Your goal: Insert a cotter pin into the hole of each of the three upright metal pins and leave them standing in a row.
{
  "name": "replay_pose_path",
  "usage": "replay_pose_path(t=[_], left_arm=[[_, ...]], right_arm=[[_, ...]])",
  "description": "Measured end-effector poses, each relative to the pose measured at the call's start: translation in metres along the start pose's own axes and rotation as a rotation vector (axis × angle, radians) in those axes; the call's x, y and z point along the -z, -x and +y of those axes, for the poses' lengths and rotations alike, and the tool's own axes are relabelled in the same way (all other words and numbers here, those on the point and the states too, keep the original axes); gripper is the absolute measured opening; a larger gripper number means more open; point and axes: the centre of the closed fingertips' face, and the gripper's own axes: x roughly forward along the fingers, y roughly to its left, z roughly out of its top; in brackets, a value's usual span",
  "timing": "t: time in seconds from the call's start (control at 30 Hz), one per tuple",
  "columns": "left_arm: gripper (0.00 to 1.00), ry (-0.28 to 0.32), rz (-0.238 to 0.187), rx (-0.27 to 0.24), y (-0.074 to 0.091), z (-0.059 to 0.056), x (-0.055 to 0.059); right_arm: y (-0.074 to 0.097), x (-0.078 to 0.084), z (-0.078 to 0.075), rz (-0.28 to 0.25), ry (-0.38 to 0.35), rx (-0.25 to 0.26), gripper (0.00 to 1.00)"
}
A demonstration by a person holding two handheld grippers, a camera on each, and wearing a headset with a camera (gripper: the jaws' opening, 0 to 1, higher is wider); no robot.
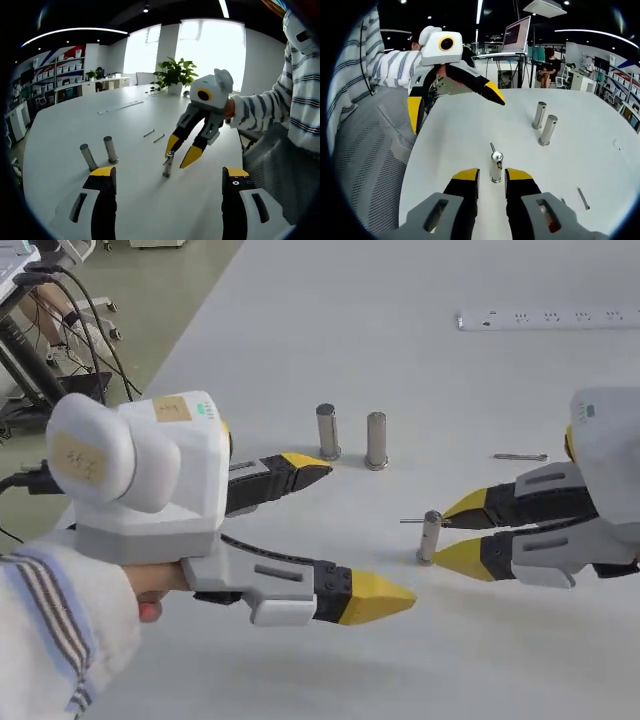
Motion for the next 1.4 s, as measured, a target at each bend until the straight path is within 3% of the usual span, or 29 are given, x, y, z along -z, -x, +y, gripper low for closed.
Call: replay_pose_path(t=[0.13,0.27,0.63,0.83,1.4], left_arm=[[0.92,0.015,-0.019,-0.034,0.006,0.004,0.002],[0.99,0.036,-0.032,-0.035,0.010,0.002,0.003],[0.99,0.046,0.006,-0.022,0.011,-0.010,0.019],[0.99,0.099,-0.053,-0.009,0.013,-0.015,0.012],[0.99,0.072,-0.036,-0.011,0.012,-0.020,0.009]], right_arm=[[-0.002,-0.002,0.001,-0.009,-0.010,0.000,0.16],[-0.006,-0.004,0.000,-0.020,-0.023,0.004,0.17],[-0.011,-0.001,-0.002,-0.048,-0.048,0.003,0.16],[-0.012,0.003,-0.002,-0.060,-0.049,0.008,0.13],[-0.018,0.001,-0.005,-0.089,-0.049,-0.012,0.06]])
